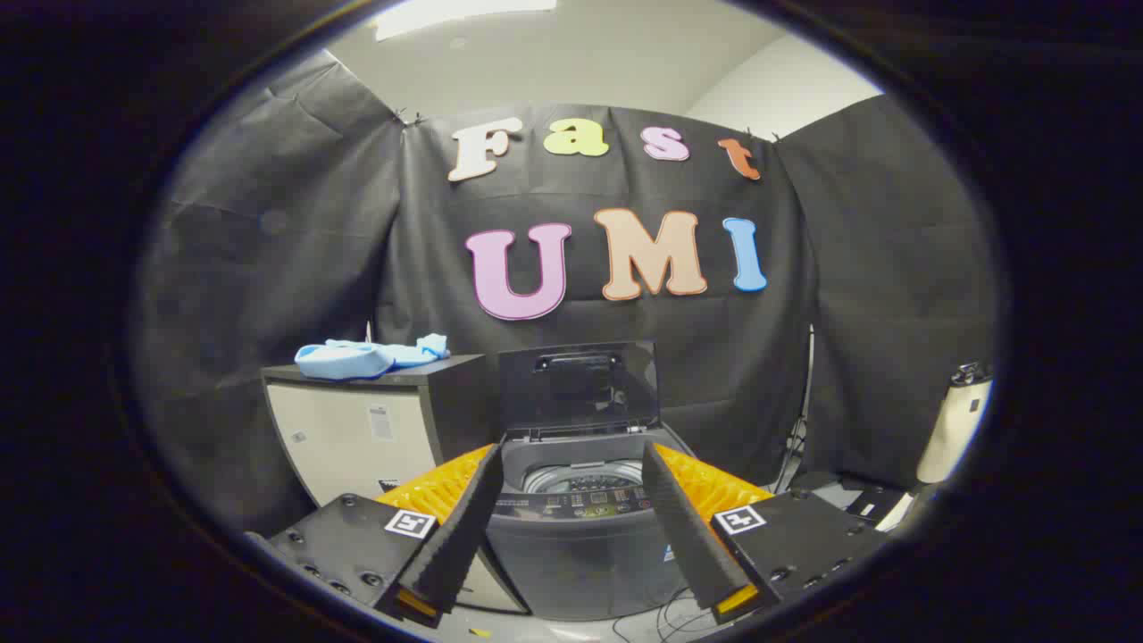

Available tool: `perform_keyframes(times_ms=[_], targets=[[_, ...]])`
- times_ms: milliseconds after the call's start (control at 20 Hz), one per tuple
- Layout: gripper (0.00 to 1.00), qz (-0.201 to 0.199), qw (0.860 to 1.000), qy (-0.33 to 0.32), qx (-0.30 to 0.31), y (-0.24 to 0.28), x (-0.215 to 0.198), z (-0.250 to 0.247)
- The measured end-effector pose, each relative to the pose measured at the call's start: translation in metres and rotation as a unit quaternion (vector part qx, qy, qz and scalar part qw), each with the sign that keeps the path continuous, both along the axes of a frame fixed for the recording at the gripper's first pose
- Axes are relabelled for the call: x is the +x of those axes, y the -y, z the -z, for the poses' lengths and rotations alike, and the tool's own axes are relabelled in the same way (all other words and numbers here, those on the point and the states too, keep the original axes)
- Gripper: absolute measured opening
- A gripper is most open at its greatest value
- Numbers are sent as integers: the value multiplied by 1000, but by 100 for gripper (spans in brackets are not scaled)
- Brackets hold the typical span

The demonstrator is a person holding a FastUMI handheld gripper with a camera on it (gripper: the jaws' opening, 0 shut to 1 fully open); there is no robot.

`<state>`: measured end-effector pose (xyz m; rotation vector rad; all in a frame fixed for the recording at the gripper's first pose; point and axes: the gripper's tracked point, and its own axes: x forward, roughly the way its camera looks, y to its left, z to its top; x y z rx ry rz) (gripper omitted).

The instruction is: Put the clothes into the washing machine and then close the washing machine lid.

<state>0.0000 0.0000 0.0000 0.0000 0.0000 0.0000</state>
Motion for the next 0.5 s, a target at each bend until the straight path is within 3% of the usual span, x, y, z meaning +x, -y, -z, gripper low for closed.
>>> perform_keyframes(times_ms=[500], targets=[[98,-2,1000,-12,-1,-6,1,15]])
